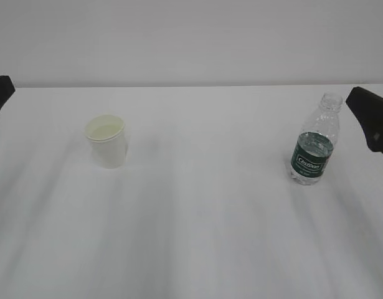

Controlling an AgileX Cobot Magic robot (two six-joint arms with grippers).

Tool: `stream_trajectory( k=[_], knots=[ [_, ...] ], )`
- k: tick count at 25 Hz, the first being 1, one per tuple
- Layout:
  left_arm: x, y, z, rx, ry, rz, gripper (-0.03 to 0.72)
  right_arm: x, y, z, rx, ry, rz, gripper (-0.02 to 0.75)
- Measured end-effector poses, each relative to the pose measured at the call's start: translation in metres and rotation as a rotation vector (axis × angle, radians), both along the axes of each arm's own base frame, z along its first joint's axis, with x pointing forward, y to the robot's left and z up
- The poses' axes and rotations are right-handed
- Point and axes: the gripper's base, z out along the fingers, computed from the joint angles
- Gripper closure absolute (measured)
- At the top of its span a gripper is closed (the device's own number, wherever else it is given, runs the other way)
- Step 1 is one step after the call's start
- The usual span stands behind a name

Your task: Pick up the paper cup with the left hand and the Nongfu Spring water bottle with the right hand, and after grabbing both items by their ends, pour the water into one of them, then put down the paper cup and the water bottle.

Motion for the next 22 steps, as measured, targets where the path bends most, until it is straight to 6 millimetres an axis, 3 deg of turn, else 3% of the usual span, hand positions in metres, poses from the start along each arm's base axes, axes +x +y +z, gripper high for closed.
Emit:
stream_trajectory(
  k=[8,22],
  knots=[
    [-0.022,0.005,0.020,0.005,0.011,0.011,0.101,-0.006,-0.003,0.041,-0.139,0.019,-0.026,0.146],
    [-0.076,0.017,0.048,0.025,0.031,0.029,0.128,-0.068,-0.022,0.069,-0.182,0.064,-0.177,0.146]
  ],
)
